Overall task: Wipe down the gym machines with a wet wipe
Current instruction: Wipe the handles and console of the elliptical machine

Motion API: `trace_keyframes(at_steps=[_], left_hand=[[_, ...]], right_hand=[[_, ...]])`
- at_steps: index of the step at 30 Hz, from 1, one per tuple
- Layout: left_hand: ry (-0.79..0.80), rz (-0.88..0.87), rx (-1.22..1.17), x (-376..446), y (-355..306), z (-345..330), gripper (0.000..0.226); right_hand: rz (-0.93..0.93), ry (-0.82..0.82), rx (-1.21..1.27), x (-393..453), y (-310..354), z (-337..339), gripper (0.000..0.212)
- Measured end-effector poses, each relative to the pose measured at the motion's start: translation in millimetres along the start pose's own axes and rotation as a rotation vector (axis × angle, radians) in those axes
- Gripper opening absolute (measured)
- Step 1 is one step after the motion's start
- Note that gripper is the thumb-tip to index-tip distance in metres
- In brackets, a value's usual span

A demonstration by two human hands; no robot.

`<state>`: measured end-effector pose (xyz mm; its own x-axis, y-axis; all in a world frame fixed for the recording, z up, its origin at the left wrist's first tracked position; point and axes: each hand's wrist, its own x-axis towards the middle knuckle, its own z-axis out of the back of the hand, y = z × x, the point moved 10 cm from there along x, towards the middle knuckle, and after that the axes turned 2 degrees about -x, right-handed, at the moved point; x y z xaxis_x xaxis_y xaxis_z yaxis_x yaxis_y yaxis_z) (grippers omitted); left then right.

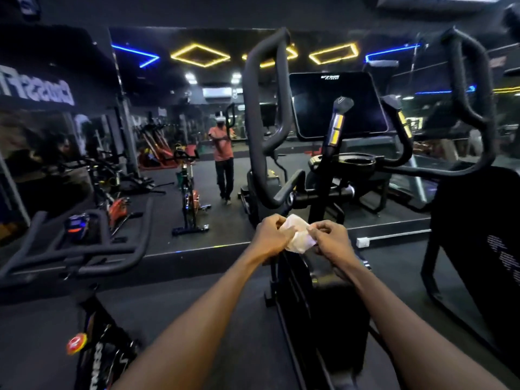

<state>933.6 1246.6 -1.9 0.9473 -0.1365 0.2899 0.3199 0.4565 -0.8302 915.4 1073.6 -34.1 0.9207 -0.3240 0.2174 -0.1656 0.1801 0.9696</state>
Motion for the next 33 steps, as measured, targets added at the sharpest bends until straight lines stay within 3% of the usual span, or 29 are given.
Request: trace_keyframes(at_steps=[3, 8, 12, 16, 22, 25, 27, 29, 31, 33], left_hand=[[0.055, 0.013, -0.109, 54.1, -5.2, -22.4, 0.014], [0.145, 0.018, -0.285, 134.6, -32.2, -57.9, 0.024], [0.109, -0.061, -0.237, 194.5, -49.0, -67.4, 0.022], [0.078, -0.077, -0.369, 248.2, -67.8, -72.5, 0.017], [-0.050, -0.236, -0.398, 291.7, -101.8, -74.4, 0.015], [-0.130, -0.276, -0.434, 308.5, -118.1, -73.2, 0.013], [-0.151, -0.296, -0.432, 315.3, -123.2, -75.1, 0.011], [-0.139, -0.308, -0.418, 322.4, -124.1, -80.2, 0.012], [-0.145, -0.298, -0.427, 329.6, -119.5, -84.4, 0.010], [-0.211, -0.251, -0.462, 338.3, -106.6, -83.5, 0.007]], right_hand=[[-0.010, -0.090, 0.053, 53.2, -2.2, 18.4, 0.015], [0.120, -0.251, -0.014, 130.3, 20.5, 43.6, 0.021], [0.058, -0.257, 0.069, 188.0, 27.9, 55.4, 0.013], [0.067, -0.314, 0.044, 234.7, 41.6, 75.7, 0.017], [0.231, -0.569, -0.146, 263.9, 94.4, 103.4, 0.028], [0.343, -0.768, -0.517, 260.0, 134.2, 101.6, 0.023], [0.376, -0.694, -0.538, 272.1, 142.4, 85.4, 0.017], [0.336, -0.524, -0.510, 293.2, 138.4, 62.6, 0.024], [0.219, -0.376, -0.370, 316.9, 122.5, 47.4, 0.042], [0.115, -0.279, -0.185, 336.8, 112.7, 37.2, 0.074]])
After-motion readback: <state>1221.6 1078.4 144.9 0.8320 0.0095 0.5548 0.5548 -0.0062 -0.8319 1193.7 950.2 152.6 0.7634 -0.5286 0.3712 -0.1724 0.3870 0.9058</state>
